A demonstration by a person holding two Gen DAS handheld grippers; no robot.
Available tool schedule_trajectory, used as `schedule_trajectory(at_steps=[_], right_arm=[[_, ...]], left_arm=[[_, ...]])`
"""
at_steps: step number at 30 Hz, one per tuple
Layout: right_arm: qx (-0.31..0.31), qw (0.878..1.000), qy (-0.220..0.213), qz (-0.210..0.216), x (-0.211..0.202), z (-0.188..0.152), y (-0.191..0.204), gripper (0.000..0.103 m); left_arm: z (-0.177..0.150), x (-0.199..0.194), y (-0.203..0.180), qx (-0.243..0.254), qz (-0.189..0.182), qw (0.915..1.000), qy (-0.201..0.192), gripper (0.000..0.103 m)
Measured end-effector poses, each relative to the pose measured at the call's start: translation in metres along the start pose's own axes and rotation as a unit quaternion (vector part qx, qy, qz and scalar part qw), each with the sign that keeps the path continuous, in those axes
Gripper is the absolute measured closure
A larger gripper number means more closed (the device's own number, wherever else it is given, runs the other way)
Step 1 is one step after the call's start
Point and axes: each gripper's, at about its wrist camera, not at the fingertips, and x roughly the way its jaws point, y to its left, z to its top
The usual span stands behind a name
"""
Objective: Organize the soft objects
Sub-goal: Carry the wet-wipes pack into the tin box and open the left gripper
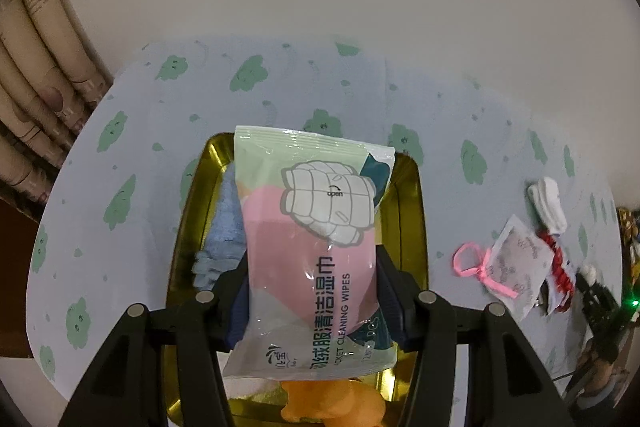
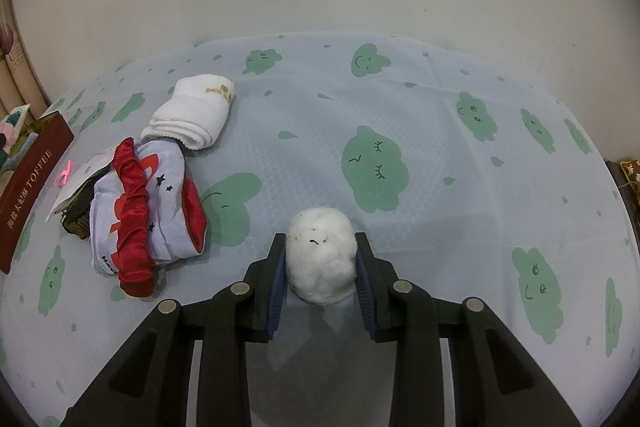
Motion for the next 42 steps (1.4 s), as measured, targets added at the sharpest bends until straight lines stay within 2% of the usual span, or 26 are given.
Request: schedule_trajectory(at_steps=[5, 19, 25, 31, 38, 42], right_arm=[[0.0, 1.0, 0.0, 0.0, 0.0, 0.0, 0.0, 0.072], [0.0, 1.0, 0.0, -0.001, 0.0, 0.0, 0.001, 0.072], [0.0, 1.0, 0.0, -0.001, -0.001, 0.0, 0.001, 0.072], [0.0, 1.0, 0.0, -0.001, -0.001, 0.0, 0.0, 0.072], [0.001, 1.0, 0.0, -0.001, -0.001, 0.0, 0.001, 0.072], [0.001, 1.0, 0.0, -0.001, -0.001, 0.0, 0.0, 0.072]], left_arm=[[0.0, 0.017, -0.004, 0.018, 0.011, 0.9996, 0.018, 0.048], [0.0, 0.036, 0.01, -0.013, 0.016, 0.9987, 0.047, 0.041], [0.001, 0.025, 0.005, 0.008, 0.016, 0.9993, 0.033, 0.039], [0.001, 0.004, 0.005, 0.011, 0.032, 0.9993, 0.012, 0.038], [-0.017, -0.03, 0.001, 0.022, 0.065, 0.997, -0.037, 0.038], [-0.035, -0.042, 0.004, 0.018, 0.063, 0.9964, -0.053, 0.038]])
